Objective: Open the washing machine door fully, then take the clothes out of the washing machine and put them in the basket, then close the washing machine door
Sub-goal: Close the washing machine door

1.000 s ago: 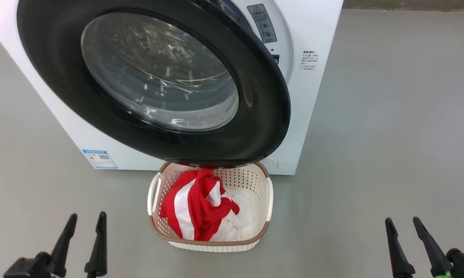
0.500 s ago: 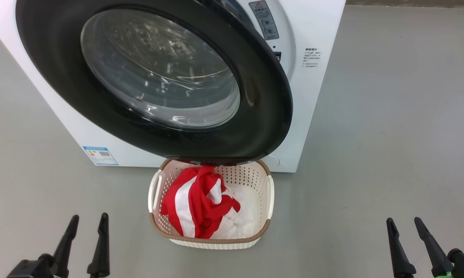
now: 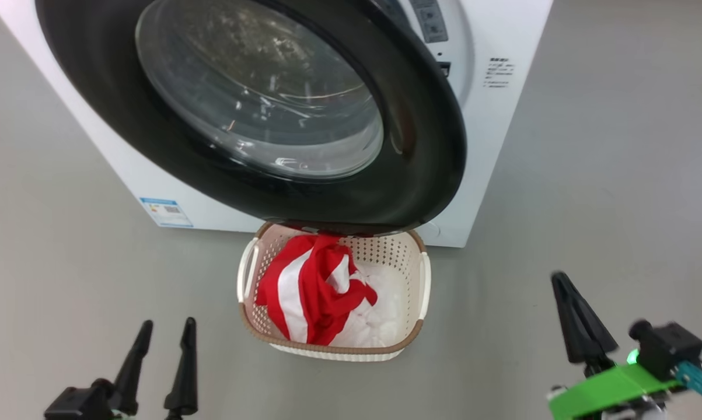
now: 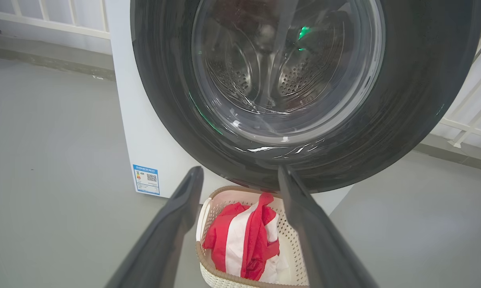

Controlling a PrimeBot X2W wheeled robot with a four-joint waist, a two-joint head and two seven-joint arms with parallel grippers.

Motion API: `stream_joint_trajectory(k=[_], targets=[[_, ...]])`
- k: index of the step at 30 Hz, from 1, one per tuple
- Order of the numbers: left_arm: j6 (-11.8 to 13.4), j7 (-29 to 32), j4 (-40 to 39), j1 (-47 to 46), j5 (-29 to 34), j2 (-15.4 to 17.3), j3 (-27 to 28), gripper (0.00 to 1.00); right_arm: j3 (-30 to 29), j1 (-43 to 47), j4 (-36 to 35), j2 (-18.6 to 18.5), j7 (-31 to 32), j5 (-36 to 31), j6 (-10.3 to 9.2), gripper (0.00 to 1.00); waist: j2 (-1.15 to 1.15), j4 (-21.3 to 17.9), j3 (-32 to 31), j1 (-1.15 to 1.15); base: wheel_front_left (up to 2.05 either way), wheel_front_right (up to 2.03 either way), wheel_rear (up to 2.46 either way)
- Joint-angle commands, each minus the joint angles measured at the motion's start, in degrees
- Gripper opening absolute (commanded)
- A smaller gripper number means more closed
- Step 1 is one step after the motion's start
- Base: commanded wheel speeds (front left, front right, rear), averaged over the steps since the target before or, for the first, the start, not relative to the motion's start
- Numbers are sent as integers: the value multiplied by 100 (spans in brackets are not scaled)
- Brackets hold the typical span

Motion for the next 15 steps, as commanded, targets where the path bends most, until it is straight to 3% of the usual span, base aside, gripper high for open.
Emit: stream_joint_trajectory(k=[1,15], targets=[[-32,-28,-154,-254,34,41,136,100,230,-339,-120,-68,-36,53,36,0,0,128,105,0,0,0,0],[-32,-28,-199,-597,-42,-131,-240,100,982,-1700,118,-130,-36,115,36,0,0,643,609,0,0,0,0]])
